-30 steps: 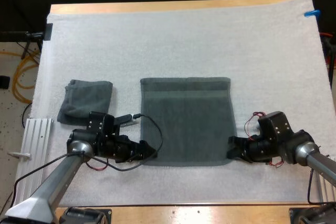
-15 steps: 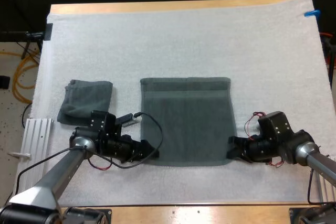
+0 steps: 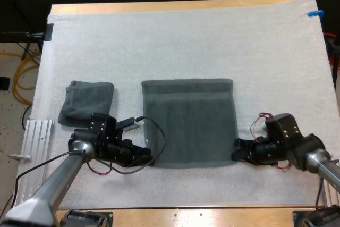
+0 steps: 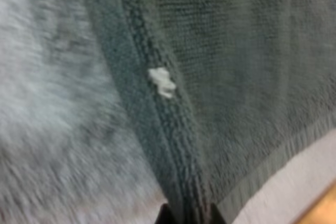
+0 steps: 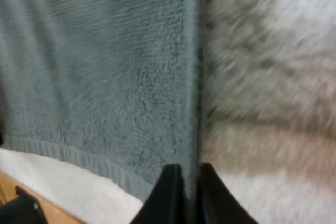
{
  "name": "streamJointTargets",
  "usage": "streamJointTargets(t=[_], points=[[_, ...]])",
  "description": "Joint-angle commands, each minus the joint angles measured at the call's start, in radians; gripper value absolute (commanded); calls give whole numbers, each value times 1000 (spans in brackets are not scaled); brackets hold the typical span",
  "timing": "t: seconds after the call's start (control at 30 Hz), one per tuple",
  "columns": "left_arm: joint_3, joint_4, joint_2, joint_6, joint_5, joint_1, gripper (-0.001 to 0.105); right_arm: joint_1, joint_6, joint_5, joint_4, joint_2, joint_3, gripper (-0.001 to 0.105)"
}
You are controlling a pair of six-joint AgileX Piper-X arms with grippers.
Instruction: Pick towel from pile fold and stack
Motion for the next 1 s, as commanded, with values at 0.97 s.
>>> streamJointTargets(t=[0.97], points=[[-28,-725,157,-428,-24,3,0,-71,355,107,-543,210,-93,0]])
